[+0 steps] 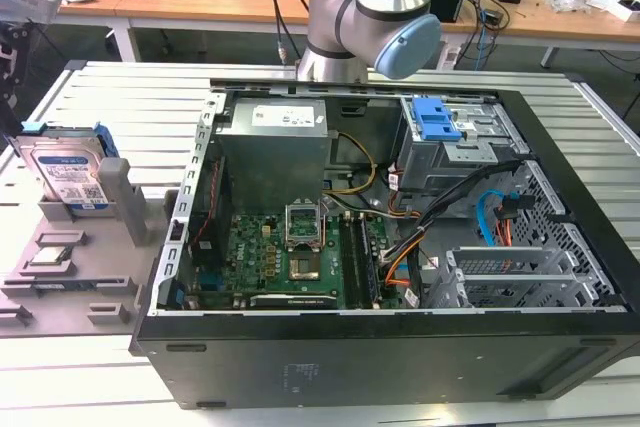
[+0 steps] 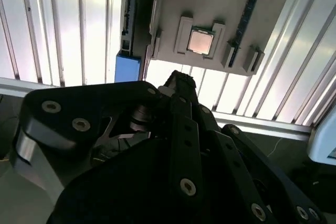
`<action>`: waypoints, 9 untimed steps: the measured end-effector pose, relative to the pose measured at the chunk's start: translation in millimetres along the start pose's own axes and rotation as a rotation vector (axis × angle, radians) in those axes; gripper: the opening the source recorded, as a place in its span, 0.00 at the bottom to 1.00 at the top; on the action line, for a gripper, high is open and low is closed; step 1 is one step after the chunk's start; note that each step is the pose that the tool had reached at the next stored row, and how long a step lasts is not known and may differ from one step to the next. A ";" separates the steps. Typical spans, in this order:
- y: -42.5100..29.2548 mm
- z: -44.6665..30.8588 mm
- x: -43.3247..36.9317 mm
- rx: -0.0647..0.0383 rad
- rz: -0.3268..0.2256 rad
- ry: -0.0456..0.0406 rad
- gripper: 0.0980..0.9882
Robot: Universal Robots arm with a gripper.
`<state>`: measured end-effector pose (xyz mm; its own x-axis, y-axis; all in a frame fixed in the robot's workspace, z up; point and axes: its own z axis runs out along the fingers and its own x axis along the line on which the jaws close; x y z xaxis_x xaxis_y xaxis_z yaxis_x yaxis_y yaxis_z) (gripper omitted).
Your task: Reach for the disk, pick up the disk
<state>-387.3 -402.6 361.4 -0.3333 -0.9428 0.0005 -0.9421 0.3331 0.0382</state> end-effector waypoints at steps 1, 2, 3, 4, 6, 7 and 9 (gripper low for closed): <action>0.0 0.0 0.0 0.000 -0.019 0.0007 0.01; 0.0 0.0 0.0 0.000 -0.040 0.0015 0.01; 0.0 0.0 0.0 0.000 -0.052 0.0019 0.01; 0.0 0.0 0.0 0.000 -0.061 0.0023 0.01; 0.0 0.0 0.0 0.000 -0.091 0.0035 0.01; 0.0 0.0 0.0 0.000 -0.103 0.0039 0.01; 0.0 0.0 0.0 0.000 -0.136 0.0052 0.01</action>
<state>-387.3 -402.6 361.4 -0.2026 -0.9793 0.0005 -0.9785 0.2025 0.0382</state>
